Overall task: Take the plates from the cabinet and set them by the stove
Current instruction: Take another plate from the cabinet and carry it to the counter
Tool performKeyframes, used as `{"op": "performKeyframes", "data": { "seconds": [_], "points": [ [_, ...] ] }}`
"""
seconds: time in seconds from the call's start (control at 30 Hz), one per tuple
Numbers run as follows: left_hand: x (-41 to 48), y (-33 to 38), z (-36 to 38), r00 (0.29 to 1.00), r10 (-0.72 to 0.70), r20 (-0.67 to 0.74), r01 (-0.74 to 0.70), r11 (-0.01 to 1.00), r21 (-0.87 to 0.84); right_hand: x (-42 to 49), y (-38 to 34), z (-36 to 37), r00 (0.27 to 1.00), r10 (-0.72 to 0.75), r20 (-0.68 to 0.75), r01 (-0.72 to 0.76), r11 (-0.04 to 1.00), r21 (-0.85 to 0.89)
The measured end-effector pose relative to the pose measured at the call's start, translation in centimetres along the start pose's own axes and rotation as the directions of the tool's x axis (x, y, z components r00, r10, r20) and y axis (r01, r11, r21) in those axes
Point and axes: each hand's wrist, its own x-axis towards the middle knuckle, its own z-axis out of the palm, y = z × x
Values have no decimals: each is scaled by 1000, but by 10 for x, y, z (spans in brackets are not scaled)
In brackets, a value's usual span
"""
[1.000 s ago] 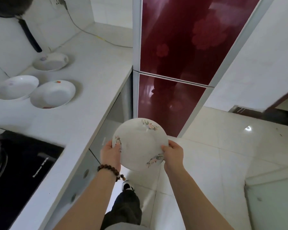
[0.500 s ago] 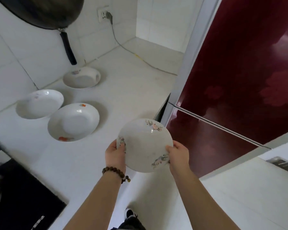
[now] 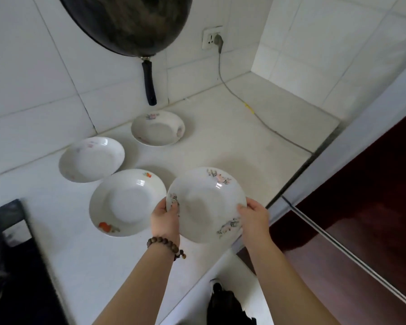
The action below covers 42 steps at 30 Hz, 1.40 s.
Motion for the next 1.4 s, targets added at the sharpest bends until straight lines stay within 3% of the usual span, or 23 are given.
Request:
{"op": "performKeyframes", "data": {
  "seconds": [0.17,0.5,0.9,1.4],
  "points": [
    [30,11,20,989,19,-144,-27,998,-55,49,-27,31,983,-8,185,25,996,-88],
    [69,21,75,923,-64,-380,2,987,-161,154,-60,75,910,42,413,25,987,-157],
    [101,10,92,890,-174,-421,86,972,-220,198,-56,98,883,117,454,21,958,-287],
    [109,8,100,874,-150,-462,84,983,-160,211,-55,106,879,87,468,116,915,-387]
  ]
}}
